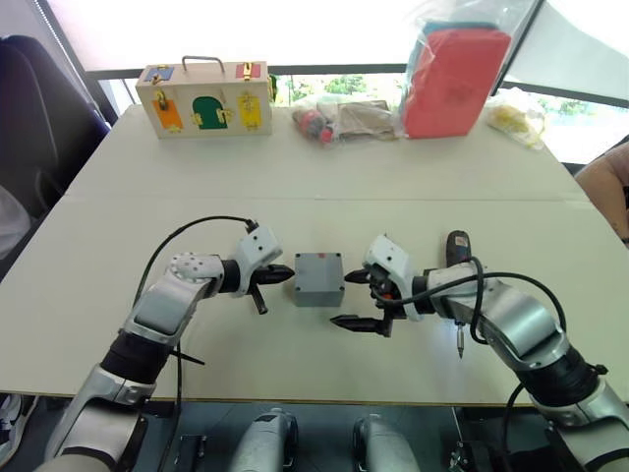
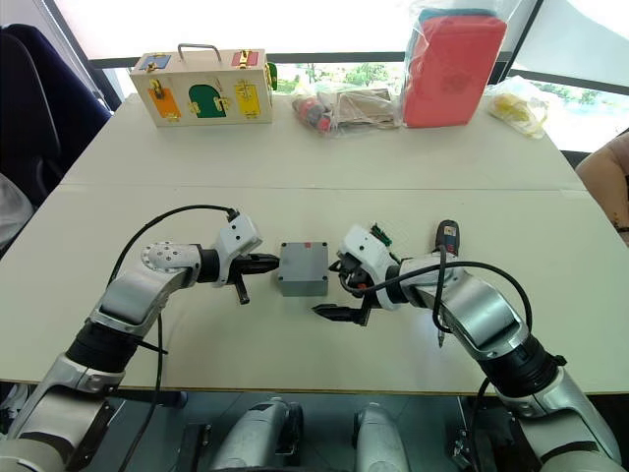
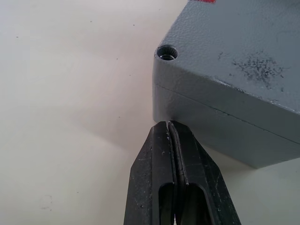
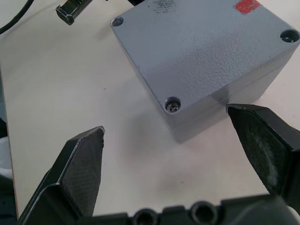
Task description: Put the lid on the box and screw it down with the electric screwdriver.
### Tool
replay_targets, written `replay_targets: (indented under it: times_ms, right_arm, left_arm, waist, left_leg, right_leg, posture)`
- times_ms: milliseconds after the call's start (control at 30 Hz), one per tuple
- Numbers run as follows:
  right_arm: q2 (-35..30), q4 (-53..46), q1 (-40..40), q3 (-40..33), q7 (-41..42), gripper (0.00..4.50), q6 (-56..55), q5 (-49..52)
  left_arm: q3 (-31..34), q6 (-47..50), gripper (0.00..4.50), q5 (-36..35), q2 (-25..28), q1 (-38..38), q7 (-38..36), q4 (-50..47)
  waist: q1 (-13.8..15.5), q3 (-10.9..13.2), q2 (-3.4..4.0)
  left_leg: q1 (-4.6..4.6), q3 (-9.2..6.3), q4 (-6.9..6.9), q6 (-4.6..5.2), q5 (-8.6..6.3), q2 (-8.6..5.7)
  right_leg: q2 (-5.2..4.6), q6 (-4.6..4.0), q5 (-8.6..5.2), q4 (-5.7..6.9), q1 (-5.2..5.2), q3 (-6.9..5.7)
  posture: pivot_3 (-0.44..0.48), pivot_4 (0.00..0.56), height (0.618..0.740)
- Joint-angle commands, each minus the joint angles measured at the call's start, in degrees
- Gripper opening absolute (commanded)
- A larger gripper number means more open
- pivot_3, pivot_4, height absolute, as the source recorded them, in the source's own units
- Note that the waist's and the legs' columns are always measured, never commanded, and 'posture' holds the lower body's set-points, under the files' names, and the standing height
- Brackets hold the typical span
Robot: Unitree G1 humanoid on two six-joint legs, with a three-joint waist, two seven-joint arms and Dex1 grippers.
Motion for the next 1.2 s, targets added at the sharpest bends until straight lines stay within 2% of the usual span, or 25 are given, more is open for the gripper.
replay_targets:
  times_ms: [33, 167, 267, 400, 500, 567, 667, 800, 833, 867, 1200]
  right_arm:
    - [-0.44, -3.27, 0.22, -2.94, -0.07, 4.46, 0.65, 1.44]
    - [-4.14, -5.33, 1.89, -8.43, 1.46, 4.46, 2.4, 3.93]
    - [-7.34, -6.07, 3.01, -16.27, 3.5, 4.46, 5.02, 8.75]
    - [-7.19, -1.52, 1.71, -22.41, 2.18, 4.46, 6.57, 11.5]
    - [-4.78, 8.66, -2.07, -22.06, -0.68, 4.46, 2.35, 7.89]
    - [-2.82, 17.79, -4.95, -19.12, -2.14, 4.46, -3.27, 3.24]
    - [-0.45, 28.17, -7.86, -15.47, -2.31, 3.91, -10.47, -1.88]
    - [1.8, 36.32, -10.38, -13.6, -0.94, 2.49, -16.0, -5.04]
    - [2.07, 37.64, -10.77, -13.34, -0.74, 1.97, -17.07, -5.71]
    - [2.41, 38.76, -11.13, -13.33, -0.7, 1.7, -17.8, -6.12]
    - [3.82, 41.11, -11.53, -13.9, -0.01, 1.7, -19.32, -7.43]
  left_arm:
    - [0.79, -1.09, 0.0, -0.35, 0.08, -0.94, -0.33, -1.31]
    - [2.66, -0.1, 0.0, -1.48, 2.43, 0.22, -1.56, -3.46]
    - [7.15, 2.75, 0.0, -6.56, 4.94, 1.06, -4.2, -6.57]
    - [12.53, 7.65, 0.0, -14.45, 6.05, 1.07, -6.68, -9.78]
    - [13.78, 9.62, 0.0, -17.34, 6.62, -0.2, -7.6, -10.5]
    - [13.18, 9.79, 0.0, -18.0, 7.18, -1.02, -8.34, -11.13]
    - [12.05, 9.63, 0.0, -18.1, 7.35, -2.03, -8.44, -11.84]
    - [11.5, 10.47, 0.0, -18.74, 6.96, -2.48, -7.26, -13.71]
    - [11.48, 10.8, 0.0, -18.96, 6.95, -2.22, -6.92, -14.46]
    - [11.49, 11.16, 0.0, -19.2, 6.95, -1.82, -6.6, -15.27]
    - [11.72, 13.0, 0.0, -21.02, 7.79, 0.09, -4.87, -18.17]
  waist:
    - [0.01, 0.0, 0.0]
    - [0.0, 0.0, 0.0]
    - [-0.07, 0.0, 0.0]
    - [-0.1, -0.01, -0.01]
    - [-0.11, -0.02, -0.01]
    - [-0.13, -0.02, -0.02]
    - [-0.06, -0.02, -0.02]
    - [-0.21, -0.02, -0.02]
    - [-0.24, -0.02, -0.01]
    - [-0.24, -0.02, -0.01]
    - [-0.3, -0.02, -0.01]
  left_leg:
    - [0.0, 0.0, 0.0, 0.0, 0.0, 0.0]
    - [0.0, 0.0, 0.01, 0.0, 0.0, 0.0]
    - [-0.01, -0.01, 0.01, 0.0, 0.0, 0.0]
    - [0.04, -0.02, 0.01, 0.05, -0.03, 0.04]
    - [0.06, -0.01, 0.01, 0.03, -0.02, 0.03]
    - [0.08, 0.01, 0.03, -0.01, 0.0, 0.02]
    - [0.09, 0.03, 0.01, -0.1, 0.06, 0.01]
    - [0.06, 0.06, 0.0, -0.13, 0.08, 0.01]
    - [0.06, 0.06, 0.0, -0.13, 0.08, 0.01]
    - [0.06, 0.06, 0.0, -0.14, 0.08, 0.01]
    - [0.08, 0.04, 0.0, -0.18, 0.1, 0.04]
  right_leg:
    - [0.0, 0.0, 0.0, 0.0, 0.0, 0.0]
    - [0.0, 0.0, 0.0, 0.0, 0.01, 0.0]
    - [-0.01, 0.0, 0.0, 0.0, 0.0, 0.01]
    - [-0.01, 0.0, 0.0, -0.04, 0.02, 0.02]
    - [-0.02, 0.0, 0.0, -0.04, 0.04, 0.02]
    - [-0.02, 0.0, 0.0, -0.03, 0.06, 0.03]
    - [0.0, 0.0, 0.0, -0.02, 0.06, 0.02]
    - [0.02, 0.0, 0.0, -0.02, 0.08, 0.03]
    - [0.02, 0.0, 0.0, -0.02, 0.08, 0.04]
    - [0.02, 0.0, 0.0, -0.02, 0.07, 0.04]
    - [0.05, 0.0, 0.0, 0.0, 0.07, 0.04]
  posture:
    - [0.0, 0.15, 0.74]
    - [0.0, 0.15, 0.74]
    - [0.0, 0.15, 0.74]
    - [0.0, 0.15, 0.74]
    - [0.0, 0.15, 0.74]
    - [0.0, 0.15, 0.74]
    - [0.0, 0.15, 0.74]
    - [0.0, 0.15, 0.74]
    - [0.0, 0.15, 0.74]
    - [0.0, 0.15, 0.74]
    - [0.0, 0.15, 0.74]
